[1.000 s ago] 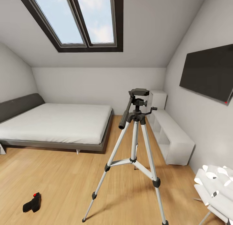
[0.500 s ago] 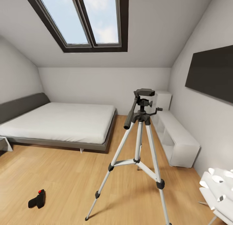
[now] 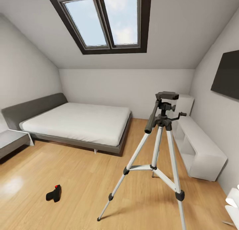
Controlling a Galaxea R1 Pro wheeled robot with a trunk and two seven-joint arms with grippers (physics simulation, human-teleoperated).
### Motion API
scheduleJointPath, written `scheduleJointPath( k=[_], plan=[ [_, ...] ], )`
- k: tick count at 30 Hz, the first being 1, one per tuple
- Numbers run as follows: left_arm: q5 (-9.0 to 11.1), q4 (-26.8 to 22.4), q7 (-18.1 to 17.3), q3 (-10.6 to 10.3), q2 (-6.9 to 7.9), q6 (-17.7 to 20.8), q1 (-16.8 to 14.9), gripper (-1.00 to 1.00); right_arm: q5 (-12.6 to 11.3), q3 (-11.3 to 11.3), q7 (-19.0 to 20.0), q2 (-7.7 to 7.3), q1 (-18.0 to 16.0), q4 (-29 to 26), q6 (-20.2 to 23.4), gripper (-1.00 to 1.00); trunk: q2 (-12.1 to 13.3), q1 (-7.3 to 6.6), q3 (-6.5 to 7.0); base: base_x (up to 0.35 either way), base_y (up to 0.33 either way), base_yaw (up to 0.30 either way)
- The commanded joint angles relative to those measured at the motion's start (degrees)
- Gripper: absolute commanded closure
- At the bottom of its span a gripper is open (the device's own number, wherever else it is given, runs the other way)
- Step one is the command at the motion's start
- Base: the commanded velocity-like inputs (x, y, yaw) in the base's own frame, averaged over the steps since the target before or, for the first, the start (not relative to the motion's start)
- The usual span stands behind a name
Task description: Attach the digital camera to the camera tripod in the bedroom.
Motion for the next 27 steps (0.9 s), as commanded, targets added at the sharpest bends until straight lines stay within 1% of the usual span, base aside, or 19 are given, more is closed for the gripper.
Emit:
scheduleJointPath(
  k=[1,6,13,19,24,27],
  plan=[
    [0.1,0.0,0.0,0.2,-0.02,-0.1,0.0,-1.00,0.4,-0.4,0.1,0.00,-0.1,0.2,-0.3,-1.00,0.0,0.00,-0.05,-0.007,0.000,0.273],
    [0.1,0.0,0.0,0.2,-0.02,-0.1,0.0,-1.00,0.5,-0.4,0.1,0.05,-0.1,0.2,-0.3,-1.00,0.0,0.00,-0.05,-0.078,0.001,0.273],
    [0.2,-0.1,0.0,0.3,-0.02,-0.1,0.0,-1.00,0.5,-0.3,0.0,0.11,-0.1,0.2,-0.3,-1.00,0.0,0.00,-0.05,-0.229,0.086,0.273],
    [0.2,-0.1,0.1,0.3,-0.02,-0.1,0.0,-1.00,0.5,-0.3,-0.4,0.12,-0.1,0.2,-0.3,-1.00,0.0,0.00,-0.05,-0.209,0.221,0.273],
    [0.2,-0.1,0.1,0.3,-0.02,-0.1,0.0,-1.00,0.5,-0.3,-1.2,0.13,-0.1,0.2,-0.3,-1.00,0.0,0.00,-0.05,-0.063,0.273,0.273],
    [0.2,-0.1,0.1,0.3,-0.02,-0.1,0.0,-1.00,0.5,-0.3,-1.6,0.13,-0.1,0.2,-0.3,-1.00,0.0,0.00,-0.05,-0.020,0.148,0.273]
  ],
)
